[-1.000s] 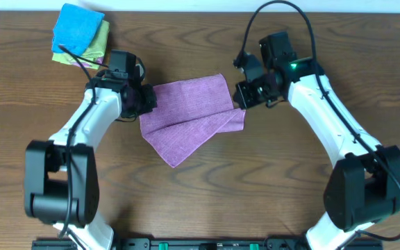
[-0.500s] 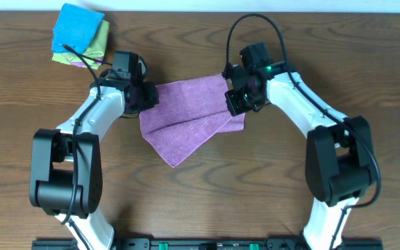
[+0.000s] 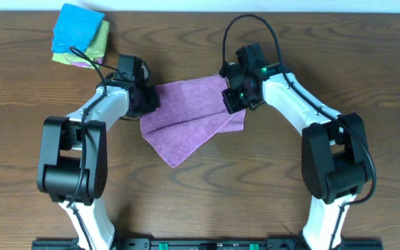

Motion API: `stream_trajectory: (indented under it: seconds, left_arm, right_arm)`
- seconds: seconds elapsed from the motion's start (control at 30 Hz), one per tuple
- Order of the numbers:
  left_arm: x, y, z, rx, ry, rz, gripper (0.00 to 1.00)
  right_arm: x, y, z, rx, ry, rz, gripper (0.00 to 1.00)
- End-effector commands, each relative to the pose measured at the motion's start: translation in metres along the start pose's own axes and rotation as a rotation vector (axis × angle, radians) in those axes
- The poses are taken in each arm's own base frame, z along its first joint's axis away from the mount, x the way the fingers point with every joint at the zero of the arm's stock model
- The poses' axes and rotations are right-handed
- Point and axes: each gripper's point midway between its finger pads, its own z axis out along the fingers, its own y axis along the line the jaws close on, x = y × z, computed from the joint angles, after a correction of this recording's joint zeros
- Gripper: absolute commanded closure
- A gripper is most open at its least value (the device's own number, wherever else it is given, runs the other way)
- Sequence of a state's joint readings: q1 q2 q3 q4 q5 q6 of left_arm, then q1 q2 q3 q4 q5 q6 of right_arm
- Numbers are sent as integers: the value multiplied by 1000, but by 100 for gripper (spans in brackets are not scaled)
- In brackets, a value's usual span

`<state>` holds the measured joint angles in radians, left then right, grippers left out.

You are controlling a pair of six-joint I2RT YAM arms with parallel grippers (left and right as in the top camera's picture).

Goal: Fold the cloth

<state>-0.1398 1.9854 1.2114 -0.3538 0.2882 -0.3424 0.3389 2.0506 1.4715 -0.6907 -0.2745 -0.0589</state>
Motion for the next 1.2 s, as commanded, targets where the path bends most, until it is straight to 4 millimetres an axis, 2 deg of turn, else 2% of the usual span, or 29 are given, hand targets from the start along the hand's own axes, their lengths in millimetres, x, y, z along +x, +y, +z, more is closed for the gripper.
stream_trajectory:
  seconds: [0.0, 0.17, 0.33, 0.43, 0.5, 0.83, 1.0, 1.17]
  left_arm:
    - [-1, 0, 7, -8, 5, 2, 94]
    - [0, 1, 11, -11, 10, 1, 94]
    - [0, 1, 11, -9, 7, 2, 94]
    - [-1, 1, 11, -10, 6, 2, 94]
    - [-1, 2, 11, -16, 4, 2, 94]
    - [-7, 13, 10, -82, -30, 2, 94]
    - [-8, 13, 10, -83, -33, 3, 94]
    - [-8, 14, 10, -89, -36, -4, 94]
  right_arm:
    - [-5, 2, 5, 7, -7, -5, 99]
    - [6, 4, 17, 1, 39, 0, 99]
    - [25, 10, 33, -8, 121, 1, 99]
    - [32, 16, 35, -12, 151, -6, 99]
    - [38, 19, 33, -14, 176, -5, 99]
    - [95, 35, 15, -57, 420, 60, 99]
    - [99, 53, -2, -127, 437, 77, 99]
    - [102, 65, -16, -127, 445, 51, 98]
